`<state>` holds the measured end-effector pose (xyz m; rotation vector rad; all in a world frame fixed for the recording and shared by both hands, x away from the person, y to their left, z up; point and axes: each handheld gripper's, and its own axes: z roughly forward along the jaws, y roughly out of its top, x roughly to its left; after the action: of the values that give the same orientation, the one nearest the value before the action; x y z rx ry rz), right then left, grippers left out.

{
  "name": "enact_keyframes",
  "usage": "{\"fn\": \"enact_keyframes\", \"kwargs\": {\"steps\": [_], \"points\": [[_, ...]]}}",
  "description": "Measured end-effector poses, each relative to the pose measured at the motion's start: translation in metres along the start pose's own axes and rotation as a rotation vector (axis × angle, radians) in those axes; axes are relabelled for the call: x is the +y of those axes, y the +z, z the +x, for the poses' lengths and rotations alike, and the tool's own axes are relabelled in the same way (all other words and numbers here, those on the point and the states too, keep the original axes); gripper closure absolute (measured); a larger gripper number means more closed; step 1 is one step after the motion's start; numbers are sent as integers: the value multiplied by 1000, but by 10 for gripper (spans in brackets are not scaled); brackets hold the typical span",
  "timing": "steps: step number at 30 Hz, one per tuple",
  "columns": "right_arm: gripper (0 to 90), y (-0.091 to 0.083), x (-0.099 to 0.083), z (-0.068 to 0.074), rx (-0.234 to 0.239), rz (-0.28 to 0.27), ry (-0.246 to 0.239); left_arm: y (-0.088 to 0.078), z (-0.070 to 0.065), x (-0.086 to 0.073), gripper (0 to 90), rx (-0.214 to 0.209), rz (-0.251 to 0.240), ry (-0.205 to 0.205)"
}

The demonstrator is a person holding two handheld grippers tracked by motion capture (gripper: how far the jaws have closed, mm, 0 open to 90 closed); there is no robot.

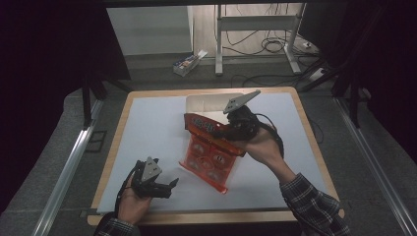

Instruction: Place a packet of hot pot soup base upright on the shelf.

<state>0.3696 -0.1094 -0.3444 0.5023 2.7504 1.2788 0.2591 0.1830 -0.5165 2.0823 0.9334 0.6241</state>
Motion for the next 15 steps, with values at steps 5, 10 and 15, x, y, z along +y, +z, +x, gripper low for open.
{"fn": "enact_keyframes", "kwargs": {"steps": [5, 10, 15], "points": [[894, -12, 10, -4, -36, -5, -11, 0, 1, 0, 37, -8, -2, 2], [894, -24, 19, -16, -98, -11, -15, 0, 1, 0, 36, -30, -22, -28], [893, -33, 25, -27, -132, -21, 8, 1, 1, 0, 36, -33, -13, -26]]}}
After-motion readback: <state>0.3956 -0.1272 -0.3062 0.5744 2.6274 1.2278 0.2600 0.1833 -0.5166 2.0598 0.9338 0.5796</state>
